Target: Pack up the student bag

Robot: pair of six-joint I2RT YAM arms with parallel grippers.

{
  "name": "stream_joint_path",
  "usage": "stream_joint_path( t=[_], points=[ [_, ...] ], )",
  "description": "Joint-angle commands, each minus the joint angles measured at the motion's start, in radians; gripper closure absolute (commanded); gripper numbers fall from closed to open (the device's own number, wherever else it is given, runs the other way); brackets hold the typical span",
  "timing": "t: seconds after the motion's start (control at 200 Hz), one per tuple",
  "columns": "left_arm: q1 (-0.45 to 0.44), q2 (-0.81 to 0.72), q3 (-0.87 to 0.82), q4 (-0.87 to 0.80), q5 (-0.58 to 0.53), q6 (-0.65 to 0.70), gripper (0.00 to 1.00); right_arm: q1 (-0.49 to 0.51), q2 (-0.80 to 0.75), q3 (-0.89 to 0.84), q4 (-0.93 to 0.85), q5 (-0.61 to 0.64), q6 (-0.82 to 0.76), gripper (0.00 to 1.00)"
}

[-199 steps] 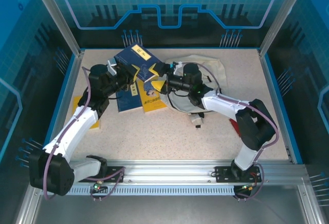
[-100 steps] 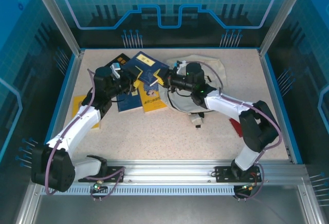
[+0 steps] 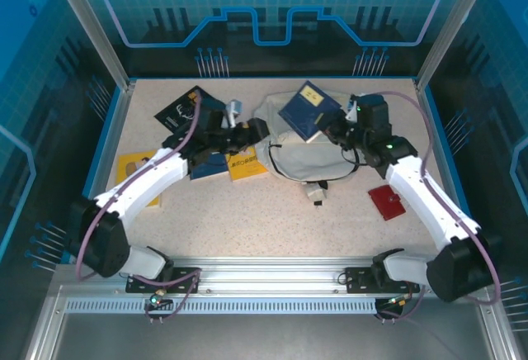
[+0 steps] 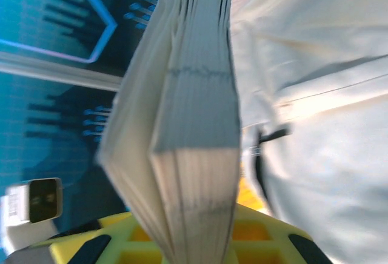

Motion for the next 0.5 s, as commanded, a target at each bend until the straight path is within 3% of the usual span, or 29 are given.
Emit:
stream_joint_path(
  t=[0.0, 0.185, 0.375, 0.495],
  points=[
    [-0.093, 0.098, 0.126, -0.139, -0.047, 0.257, 0.16, -0.078, -0.085, -0.008, -0.234, 0.065, -0.175, 0.88],
    [-0.198, 0.305, 0.309, -0.233, -0.076, 0.404, 0.16, -0.255, -0.195, -0.062, -0.370, 0.067, -0.250, 0.88],
    [-0.270, 0.510, 0.493, -0.310, -0.039, 0.541, 0.20, -0.439, -0.256, -0.134, -0.409, -0.043, -0.276, 0.88],
    [-0.299, 0.626, 0.611, -0.367, -0.045, 0.608, 0.24, -0.495, -0.268, -0.165, -0.410, -0.095, -0.284, 0.88]
  ],
)
